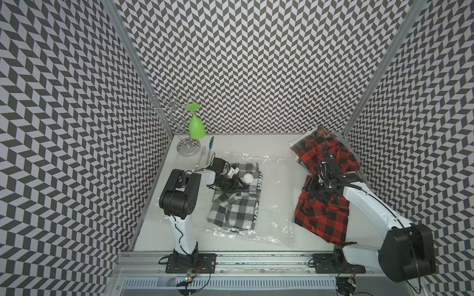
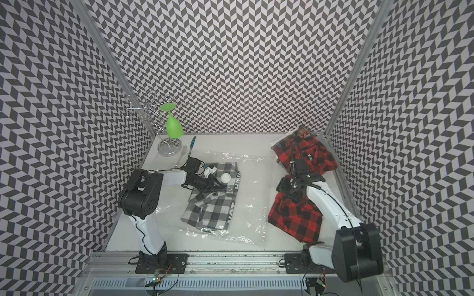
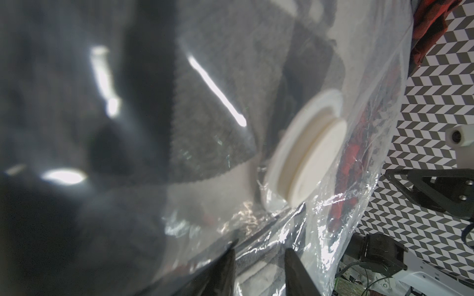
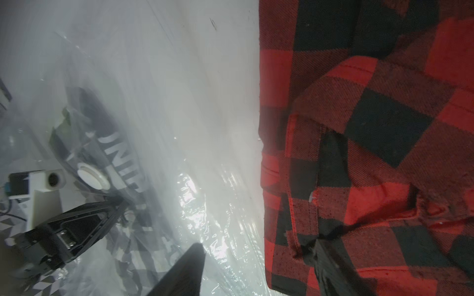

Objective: Take the shirt out of the vacuum bag
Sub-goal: Pick up the shirt from the center of the board.

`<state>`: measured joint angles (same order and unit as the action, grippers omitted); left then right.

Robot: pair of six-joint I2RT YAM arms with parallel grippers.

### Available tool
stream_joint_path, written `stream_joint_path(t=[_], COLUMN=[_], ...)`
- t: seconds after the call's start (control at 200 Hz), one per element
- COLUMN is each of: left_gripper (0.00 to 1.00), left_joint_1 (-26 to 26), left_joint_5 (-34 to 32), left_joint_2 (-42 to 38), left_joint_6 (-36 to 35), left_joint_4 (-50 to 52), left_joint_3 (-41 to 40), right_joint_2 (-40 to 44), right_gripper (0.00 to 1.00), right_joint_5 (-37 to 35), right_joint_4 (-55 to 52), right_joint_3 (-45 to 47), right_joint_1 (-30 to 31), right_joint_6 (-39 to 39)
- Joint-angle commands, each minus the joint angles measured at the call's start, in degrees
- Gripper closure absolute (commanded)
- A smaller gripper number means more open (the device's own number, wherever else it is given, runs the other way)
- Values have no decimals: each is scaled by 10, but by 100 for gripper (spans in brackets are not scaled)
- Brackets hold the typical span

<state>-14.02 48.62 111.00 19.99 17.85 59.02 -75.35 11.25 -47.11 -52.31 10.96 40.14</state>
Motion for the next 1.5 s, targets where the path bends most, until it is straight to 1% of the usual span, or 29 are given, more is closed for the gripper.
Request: stream_joint_path(t=[0.0,0.22,0.415,0.566,0.756,0.841,0.926,1.016,1.186,1.337,1.497], left_gripper=[64,64,64,64,64,64,64,64,64,64,64], left_joint_1=[15,20,26,30,33,36,37,39,39,39,39], left_joint_5=[-122,-115,-111,-108,-108,-107,-108,-110,-113,-116,-121], left_joint_2=[35,35,40,43,45,47,48,48,49,47,42], left_joint_6=[-7,-7,-7,-7,-7,-8,-10,-9,-11,-12,-13], left_joint_4=[50,48,46,44,42,44,45,46,51,55,59], left_joint_3=[-33,-36,-33,-36,-36,-36,-36,-36,-31,-29,-29], right_joint_2=[-23,-112,-178,-208,-220,-234,-242,-247,-261,-249,-185], right_gripper=[31,31,31,31,34,40,50,56,79,99,100], right_joint_5=[-62,-120,-126,-145,-154,-153,-147,-145,-142,-124,-107], right_joint_4=[-6,-17,-12,-9,-1,7,22,36,49,60,52], right_joint_3=[-15,-56,-87,-83,-75,-66,-54,-43,-35,-23,-24], right_joint_1=[7,16,27,29,28,28,28,28,28,24,11], right_joint_6=[-3,-30,-40,-44,-50,-54,-55,-55,-60,-65,-66])
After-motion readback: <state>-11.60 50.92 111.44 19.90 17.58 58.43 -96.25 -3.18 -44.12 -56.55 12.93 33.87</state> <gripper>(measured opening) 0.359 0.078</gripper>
